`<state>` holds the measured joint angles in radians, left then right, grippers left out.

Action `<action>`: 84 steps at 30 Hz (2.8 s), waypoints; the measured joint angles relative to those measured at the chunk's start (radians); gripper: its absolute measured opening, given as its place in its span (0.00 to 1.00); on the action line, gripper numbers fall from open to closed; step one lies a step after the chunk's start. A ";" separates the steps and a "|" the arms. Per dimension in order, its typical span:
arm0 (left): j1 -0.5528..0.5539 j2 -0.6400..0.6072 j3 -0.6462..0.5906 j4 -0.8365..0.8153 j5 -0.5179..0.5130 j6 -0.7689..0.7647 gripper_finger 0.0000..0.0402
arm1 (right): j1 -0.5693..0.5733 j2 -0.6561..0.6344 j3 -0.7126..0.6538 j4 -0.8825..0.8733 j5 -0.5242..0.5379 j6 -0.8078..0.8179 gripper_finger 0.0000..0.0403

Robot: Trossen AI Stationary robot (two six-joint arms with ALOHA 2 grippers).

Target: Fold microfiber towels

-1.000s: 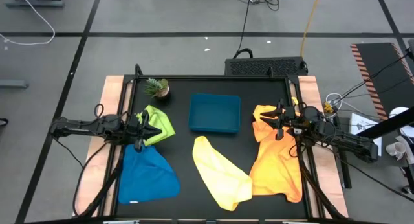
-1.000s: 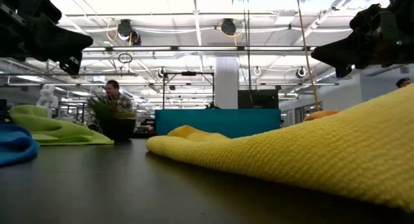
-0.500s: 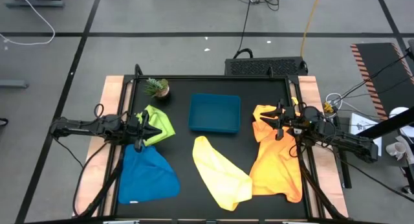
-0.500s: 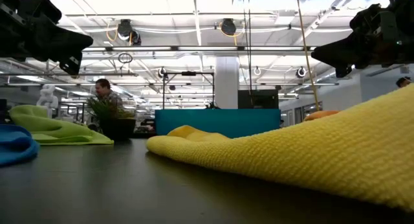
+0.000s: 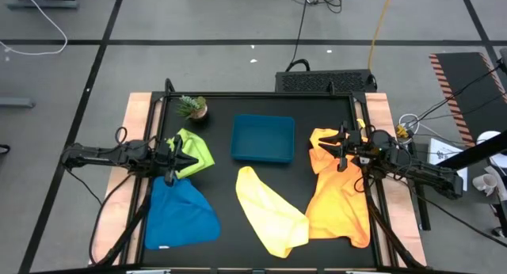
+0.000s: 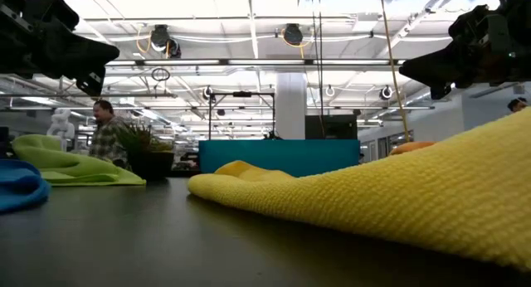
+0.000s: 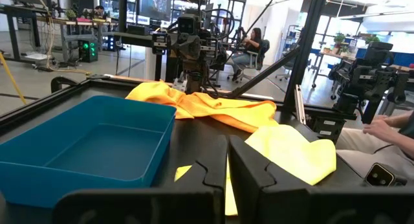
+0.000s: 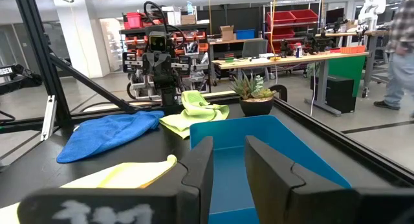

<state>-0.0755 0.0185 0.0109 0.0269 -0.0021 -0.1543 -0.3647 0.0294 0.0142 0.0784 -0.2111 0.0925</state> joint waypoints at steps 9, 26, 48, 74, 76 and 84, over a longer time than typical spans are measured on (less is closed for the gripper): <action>0.000 0.000 0.000 0.000 0.000 0.000 0.04 | 0.000 0.000 0.000 0.000 0.000 0.000 0.19; 0.000 0.000 0.000 0.000 0.000 0.000 0.04 | 0.000 0.000 0.000 0.000 0.000 0.000 0.19; 0.000 0.000 0.000 0.000 0.000 0.000 0.04 | 0.000 0.000 0.000 0.000 0.000 0.000 0.19; 0.000 0.000 0.000 0.228 -0.113 0.134 0.04 | 0.000 0.000 0.000 0.000 0.000 0.000 0.19; 0.000 0.002 0.000 0.231 -0.105 0.099 0.04 | 0.000 0.000 0.000 0.000 0.000 0.000 0.19; -0.031 0.179 0.000 0.386 -0.126 -0.021 0.04 | 0.000 0.000 0.000 0.000 0.000 0.000 0.19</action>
<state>-0.1068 0.1976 0.0105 0.4126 -0.1278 -0.1749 -0.3645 0.0294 0.0143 0.0784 -0.2111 0.0927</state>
